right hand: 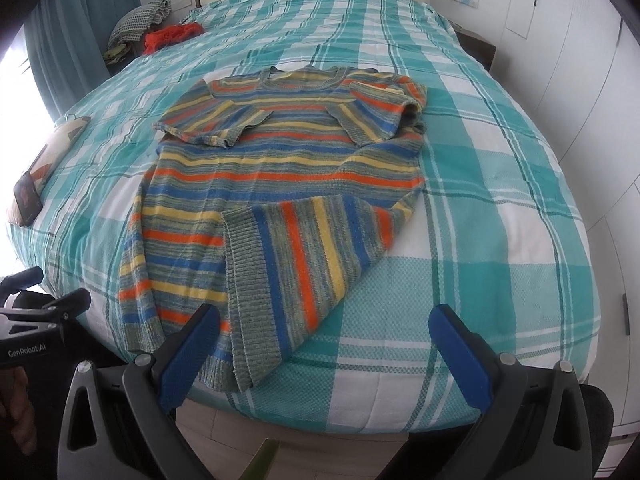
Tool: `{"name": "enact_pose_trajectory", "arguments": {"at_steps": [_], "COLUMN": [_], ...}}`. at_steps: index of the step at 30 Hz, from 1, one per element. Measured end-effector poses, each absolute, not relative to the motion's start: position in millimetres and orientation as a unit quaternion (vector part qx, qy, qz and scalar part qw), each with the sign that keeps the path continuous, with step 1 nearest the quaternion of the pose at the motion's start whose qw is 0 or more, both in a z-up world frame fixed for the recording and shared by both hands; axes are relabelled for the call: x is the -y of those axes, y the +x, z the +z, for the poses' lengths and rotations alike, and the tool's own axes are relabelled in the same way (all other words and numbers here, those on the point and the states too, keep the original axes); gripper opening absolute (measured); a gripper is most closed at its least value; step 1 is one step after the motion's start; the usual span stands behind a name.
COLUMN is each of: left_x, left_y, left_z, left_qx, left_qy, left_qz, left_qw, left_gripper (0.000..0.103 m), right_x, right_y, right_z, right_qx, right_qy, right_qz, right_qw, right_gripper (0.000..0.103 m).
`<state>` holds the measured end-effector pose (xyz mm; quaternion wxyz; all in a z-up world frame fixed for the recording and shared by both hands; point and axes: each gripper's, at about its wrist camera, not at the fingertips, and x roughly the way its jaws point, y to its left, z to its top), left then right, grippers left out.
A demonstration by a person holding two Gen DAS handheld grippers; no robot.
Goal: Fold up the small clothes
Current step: 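Grasp the sweater hem with the left gripper while the right gripper grasps the hem too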
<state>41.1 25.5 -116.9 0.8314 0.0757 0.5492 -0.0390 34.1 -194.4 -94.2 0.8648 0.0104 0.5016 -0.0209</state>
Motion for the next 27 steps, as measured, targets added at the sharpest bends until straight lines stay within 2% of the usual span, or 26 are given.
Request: {"name": "enact_pose_trajectory", "arguments": {"at_steps": [10,12,13,14,15,16,17,19,21,23,24,25,26,27], "left_x": [-2,5,9,12,14,14,14,11,7,1,-3,-8,-14,-21], "left_y": [26,28,30,33,36,40,42,46,48,48,47,47,46,46], "left_z": [-142,-147,-151,-155,-159,-163,-166,-167,-166,-162,-160,-158,-156,-155], "left_qx": [-0.558,-0.552,-0.552,-0.552,-0.554,-0.556,-0.555,-0.553,-0.554,-0.552,-0.552,-0.553,-0.555,-0.558], "left_qy": [0.100,0.110,0.116,0.119,0.118,0.115,0.110,0.094,0.070,0.056,0.051,0.048,0.041,0.027], "left_qz": [-0.061,-0.071,-0.073,-0.076,-0.080,-0.081,-0.079,-0.079,-0.089,-0.097,-0.100,-0.099,-0.100,-0.103], "left_qw": [0.822,0.824,0.823,0.822,0.820,0.819,0.821,0.824,0.825,0.826,0.826,0.826,0.825,0.823], "left_gripper": [0.103,0.103,0.102,0.102,0.102,0.101,0.094,0.078,0.069,0.040,0.032,0.015,0.010,0.010], "right_x": [139,130,128,130,135,142,151,170,190,213,225,236,248,259], "right_y": [128,139,143,144,143,141,137,125,107,84,70,57,44,32], "right_z": [-149,-162,-166,-167,-165,-159,-152,-135,-116,-99,-92,-87,-85,-85], "right_qx": [-0.537,-0.536,-0.533,-0.528,-0.523,-0.522,-0.519,-0.511,-0.503,-0.494,-0.492,-0.492,-0.495,-0.502], "right_qy": [0.000,-0.020,-0.030,-0.033,-0.026,-0.010,0.009,0.039,0.068,0.097,0.109,0.120,0.131,0.143], "right_qz": [0.059,0.048,0.039,0.033,0.027,0.026,0.028,0.027,0.029,0.023,0.018,0.010,0.000,-0.010], "right_qw": [0.841,0.843,0.845,0.848,0.851,0.853,0.854,0.858,0.861,0.864,0.864,0.862,0.859,0.853], "right_gripper": [0.102,0.094,0.082,0.062,0.051,0.027,0.007,0.006,0.006,0.006,0.006,0.006,0.006,0.006]}}
